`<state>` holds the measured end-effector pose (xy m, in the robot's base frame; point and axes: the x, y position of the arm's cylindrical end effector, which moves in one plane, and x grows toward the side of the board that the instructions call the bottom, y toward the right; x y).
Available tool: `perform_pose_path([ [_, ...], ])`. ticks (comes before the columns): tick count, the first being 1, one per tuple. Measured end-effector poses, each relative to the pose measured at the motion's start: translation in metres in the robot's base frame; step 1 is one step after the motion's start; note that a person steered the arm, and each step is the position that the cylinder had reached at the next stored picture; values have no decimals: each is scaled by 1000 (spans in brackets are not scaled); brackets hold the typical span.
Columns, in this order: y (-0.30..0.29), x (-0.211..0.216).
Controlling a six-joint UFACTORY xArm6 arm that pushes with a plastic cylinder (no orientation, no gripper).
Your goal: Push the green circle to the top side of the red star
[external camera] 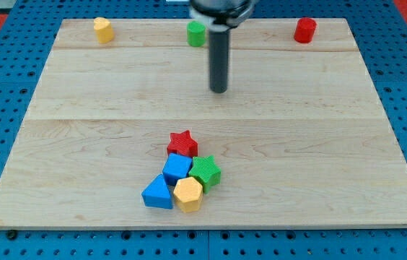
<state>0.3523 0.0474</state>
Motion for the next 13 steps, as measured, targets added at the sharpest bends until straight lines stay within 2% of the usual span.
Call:
perform_pose_path([
  [1,32,-69],
  [3,8,-153],
  [5,-55,-91],
  [7,-63,-144],
  [8,-96,-155],
  [10,-185,-114],
  [11,-213,-80],
  [13,-159,-32],
])
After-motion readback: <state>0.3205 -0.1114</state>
